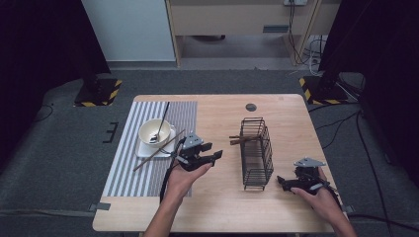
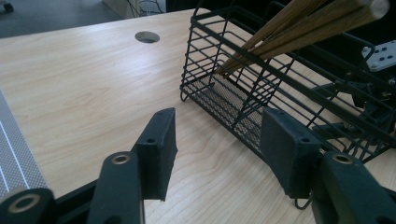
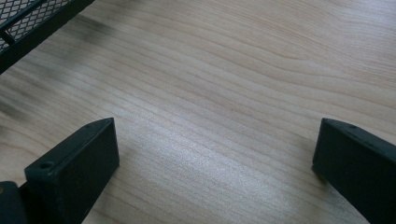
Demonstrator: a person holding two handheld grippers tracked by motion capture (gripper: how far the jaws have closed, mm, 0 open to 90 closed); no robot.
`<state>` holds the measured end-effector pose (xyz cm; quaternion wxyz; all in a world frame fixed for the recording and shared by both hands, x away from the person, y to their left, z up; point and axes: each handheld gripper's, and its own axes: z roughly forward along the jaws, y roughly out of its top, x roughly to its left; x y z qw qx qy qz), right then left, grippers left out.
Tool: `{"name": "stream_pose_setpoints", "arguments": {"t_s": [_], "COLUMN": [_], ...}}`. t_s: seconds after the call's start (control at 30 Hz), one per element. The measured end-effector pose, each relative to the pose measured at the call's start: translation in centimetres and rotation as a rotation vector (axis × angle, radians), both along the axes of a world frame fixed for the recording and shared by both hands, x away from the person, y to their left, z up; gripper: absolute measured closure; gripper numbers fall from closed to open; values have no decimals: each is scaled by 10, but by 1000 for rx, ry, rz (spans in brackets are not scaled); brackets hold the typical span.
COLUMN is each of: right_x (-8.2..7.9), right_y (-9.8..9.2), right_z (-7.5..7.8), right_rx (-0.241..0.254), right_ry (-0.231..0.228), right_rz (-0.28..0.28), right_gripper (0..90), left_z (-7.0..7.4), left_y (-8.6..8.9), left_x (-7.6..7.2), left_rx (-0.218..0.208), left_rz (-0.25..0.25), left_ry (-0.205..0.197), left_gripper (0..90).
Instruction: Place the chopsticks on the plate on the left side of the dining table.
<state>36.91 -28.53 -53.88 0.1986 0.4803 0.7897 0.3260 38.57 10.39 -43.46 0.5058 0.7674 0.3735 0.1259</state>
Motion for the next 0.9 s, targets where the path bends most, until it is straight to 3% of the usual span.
{"name": "stream_pose_setpoints", "arguments": {"t_s": [0.4, 0.53, 0.67, 0.9], "right_x": [1, 1, 1, 2], "right_y": [1, 1, 0, 1], "right_z": [0, 0, 0, 0], "right_rx": [3, 4, 3, 3], "right_ry": [4, 6, 4, 4], "right_rz": [0, 0, 1, 2], "right_gripper": [1, 1, 2, 1], "left_z": [25, 34, 42, 52], "left_y": [-5, -2, 1, -3], "left_x": [-1, 1, 2, -1], "left_rx": [-10, -38, -103, -96], "left_rz": [-14, -2, 9, 0], "left_ry": [-56, -63, -56, -78], "left_gripper": [573, 589, 589, 583]}}
